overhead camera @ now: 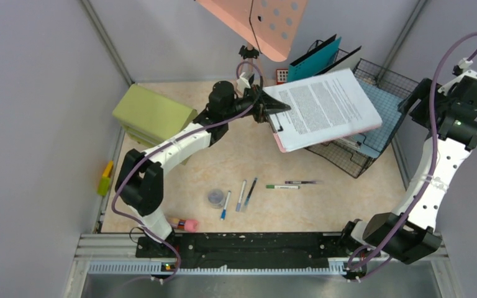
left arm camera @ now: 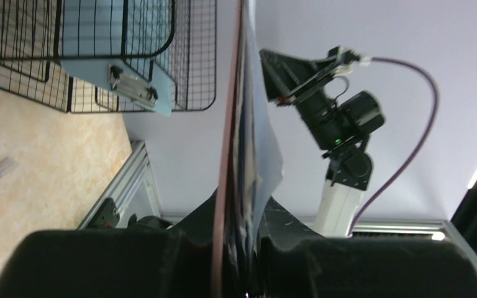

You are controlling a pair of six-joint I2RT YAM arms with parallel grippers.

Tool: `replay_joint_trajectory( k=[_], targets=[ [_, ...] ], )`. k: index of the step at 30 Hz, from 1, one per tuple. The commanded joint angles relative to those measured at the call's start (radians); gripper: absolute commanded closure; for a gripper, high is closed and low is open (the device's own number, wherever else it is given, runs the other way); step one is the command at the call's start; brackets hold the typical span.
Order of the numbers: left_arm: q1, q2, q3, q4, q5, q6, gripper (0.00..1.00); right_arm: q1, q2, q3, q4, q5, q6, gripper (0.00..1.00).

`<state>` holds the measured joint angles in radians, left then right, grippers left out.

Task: Organize the desk
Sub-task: Place the folder in the storage box.

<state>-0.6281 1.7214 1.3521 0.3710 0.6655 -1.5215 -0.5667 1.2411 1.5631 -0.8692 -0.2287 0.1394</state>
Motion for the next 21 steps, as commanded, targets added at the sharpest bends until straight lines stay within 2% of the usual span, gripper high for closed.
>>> replay_joint_trajectory(
  k=[1, 6, 11, 17, 21],
  targets=[
    [0.073, -0.13, 0.036, 0.168, 0.012, -0.062, 1.0, -0.018, -0.039, 0.009, -0.003, -0.174, 0.048, 0.29],
    [0.119, -0.126, 0.088, 0.139, 0.006, -0.026, 1.0, -0.019, -0.116, -0.143, 0.094, -0.536, 0.23, 0.31],
    [0.122, -0.065, 0.13, 0.146, 0.0, 0.022, 1.0, -0.017, -0.221, -0.398, 0.423, -0.803, 0.502, 0.31],
    [0.11, 0.01, 0.152, 0.199, -0.011, -0.015, 1.0, -0.008, -0.349, -0.601, 0.809, -0.928, 0.801, 0.3],
    [0.099, 0.036, 0.174, 0.206, -0.013, -0.016, 1.0, 0.025, -0.391, -0.638, 0.86, -0.925, 0.845, 0.29]
  ],
)
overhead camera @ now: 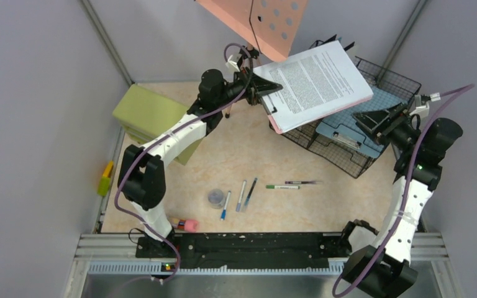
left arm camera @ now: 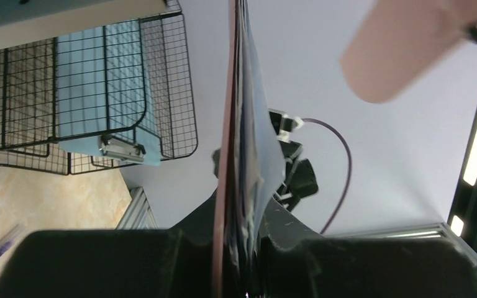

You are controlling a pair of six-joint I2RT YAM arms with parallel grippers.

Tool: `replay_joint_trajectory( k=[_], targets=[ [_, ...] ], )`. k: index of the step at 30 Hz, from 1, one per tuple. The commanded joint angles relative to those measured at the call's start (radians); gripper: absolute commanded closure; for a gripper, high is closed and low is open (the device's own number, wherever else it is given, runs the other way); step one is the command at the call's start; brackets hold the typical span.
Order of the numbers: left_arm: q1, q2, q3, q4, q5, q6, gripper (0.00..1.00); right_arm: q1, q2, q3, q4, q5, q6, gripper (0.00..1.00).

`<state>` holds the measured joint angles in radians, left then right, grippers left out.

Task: Organize the desk
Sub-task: Place the folder in the storage box.

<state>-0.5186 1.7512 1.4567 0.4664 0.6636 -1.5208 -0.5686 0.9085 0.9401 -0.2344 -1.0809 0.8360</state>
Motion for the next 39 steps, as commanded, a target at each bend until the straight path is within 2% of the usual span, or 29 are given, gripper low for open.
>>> replay_joint_trajectory(
  k=[1, 5, 8, 17, 31, 36, 39],
  targets=[
    [-0.013, 0.014, 0.074, 0.108, -0.011, -0.016, 1.0, 0.036, -0.064, -0.021, 0.249, -0.067, 0.159, 0.29],
    [-0.03, 0.031, 0.076, 0.11, -0.01, -0.02, 1.0, 0.101, -0.066, -0.033, 0.262, -0.002, 0.161, 0.29],
    [-0.041, 0.038, 0.077, 0.125, -0.013, -0.031, 1.0, 0.136, -0.05, -0.031, 0.195, 0.041, 0.112, 0.3],
    [-0.055, 0.059, 0.093, 0.155, -0.014, -0.052, 1.0, 0.145, -0.069, -0.064, 0.132, 0.058, 0.073, 0.31],
    [-0.126, 0.09, 0.081, 0.15, -0.014, -0.022, 1.0, 0.2, -0.065, -0.147, 0.384, 0.086, 0.255, 0.34],
    [-0.147, 0.105, 0.081, 0.167, -0.018, -0.03, 1.0, 0.204, -0.073, -0.201, 0.494, 0.106, 0.337, 0.4],
    [-0.164, 0.115, 0.08, 0.176, -0.018, -0.027, 1.0, 0.204, -0.075, -0.218, 0.536, 0.126, 0.372, 0.53]
  ],
)
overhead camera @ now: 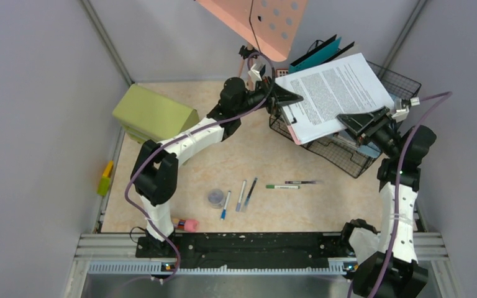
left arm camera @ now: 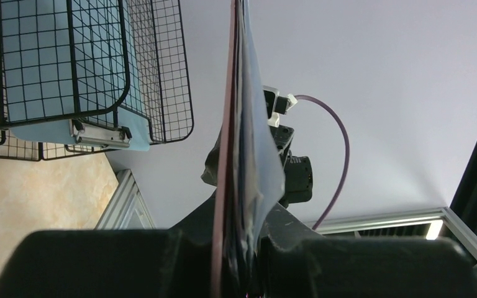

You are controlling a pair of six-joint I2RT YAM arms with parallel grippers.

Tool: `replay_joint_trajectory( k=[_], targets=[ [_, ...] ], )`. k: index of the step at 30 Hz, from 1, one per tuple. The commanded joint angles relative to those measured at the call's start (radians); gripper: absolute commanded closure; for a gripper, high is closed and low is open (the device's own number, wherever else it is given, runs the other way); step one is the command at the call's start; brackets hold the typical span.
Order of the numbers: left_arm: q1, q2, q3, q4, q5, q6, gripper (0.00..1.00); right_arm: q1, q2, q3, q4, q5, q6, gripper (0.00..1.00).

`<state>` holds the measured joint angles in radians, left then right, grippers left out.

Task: Organize the desk
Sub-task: Place the folder in the storage box.

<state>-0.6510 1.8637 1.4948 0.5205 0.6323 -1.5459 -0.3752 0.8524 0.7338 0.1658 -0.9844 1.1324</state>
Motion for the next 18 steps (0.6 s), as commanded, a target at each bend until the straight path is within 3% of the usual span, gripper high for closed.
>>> replay_joint_trajectory(
  k=[1, 6, 11, 15, 18],
  targets=[
    [-0.038, 0.004, 0.04, 0.122, 0.016, 0.001, 1.0, 0.012, -0.018, -0.009, 0.137, 0.038, 0.079, 0.6],
    [-0.064, 0.009, 0.02, 0.11, 0.023, 0.03, 1.0, -0.012, -0.015, 0.018, 0.147, 0.065, 0.108, 1.0],
    [-0.056, 0.004, -0.011, 0.116, 0.027, 0.044, 0.89, -0.06, -0.039, 0.072, 0.076, 0.057, 0.1, 1.0],
    [-0.052, -0.005, 0.017, 0.04, 0.048, 0.103, 0.72, -0.134, -0.054, 0.174, -0.14, 0.018, 0.0, 1.0],
    [-0.051, -0.017, 0.041, -0.03, 0.06, 0.158, 0.53, -0.17, -0.031, 0.263, -0.312, -0.028, -0.07, 1.0]
  ],
)
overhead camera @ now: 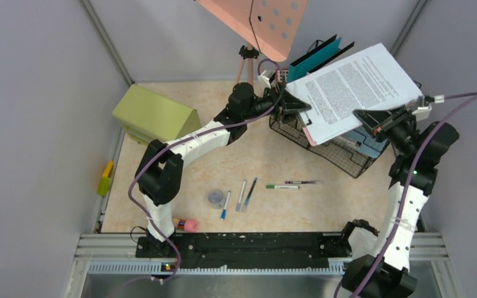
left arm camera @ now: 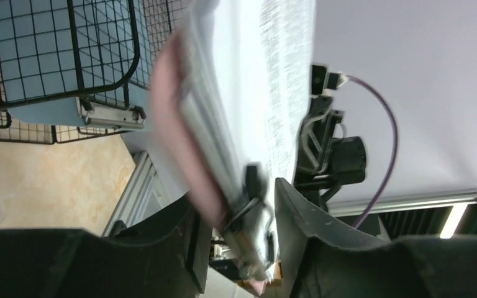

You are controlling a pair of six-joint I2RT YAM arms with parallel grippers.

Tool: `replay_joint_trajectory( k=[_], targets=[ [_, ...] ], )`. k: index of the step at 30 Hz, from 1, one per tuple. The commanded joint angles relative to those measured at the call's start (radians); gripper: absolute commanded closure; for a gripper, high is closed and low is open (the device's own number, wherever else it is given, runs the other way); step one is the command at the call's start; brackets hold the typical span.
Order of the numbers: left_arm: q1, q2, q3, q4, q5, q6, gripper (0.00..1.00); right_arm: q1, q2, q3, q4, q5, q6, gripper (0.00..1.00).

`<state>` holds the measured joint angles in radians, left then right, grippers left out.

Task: Organize the desk
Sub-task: Place the folder in the storage box.

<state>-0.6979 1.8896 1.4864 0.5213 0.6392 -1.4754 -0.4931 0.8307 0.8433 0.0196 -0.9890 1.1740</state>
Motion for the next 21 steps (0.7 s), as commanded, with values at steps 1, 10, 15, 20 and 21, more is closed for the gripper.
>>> replay_joint_trajectory(
  k=[1, 10, 15, 20, 21],
  targets=[
    [-0.003, -0.048, 0.049, -0.039, 0.057, 0.097, 0.46, -0.065, -0.002, 0.178, -0.206, -0.035, -0.134, 1.0],
    [0.039, -0.155, -0.012, -0.17, 0.084, 0.228, 0.29, -0.248, 0.132, 0.401, -0.75, -0.145, -0.529, 1.0],
    [0.073, -0.222, -0.045, -0.265, 0.119, 0.354, 0.17, -0.358, 0.267, 0.565, -1.088, -0.175, -0.871, 1.0],
    [0.078, -0.267, -0.067, -0.364, 0.121, 0.475, 0.16, -0.389, 0.343, 0.647, -1.22, -0.148, -1.033, 1.0],
    [0.078, -0.274, -0.076, -0.367, 0.121, 0.48, 0.16, -0.389, 0.352, 0.656, -1.232, -0.14, -1.049, 1.0]
  ],
)
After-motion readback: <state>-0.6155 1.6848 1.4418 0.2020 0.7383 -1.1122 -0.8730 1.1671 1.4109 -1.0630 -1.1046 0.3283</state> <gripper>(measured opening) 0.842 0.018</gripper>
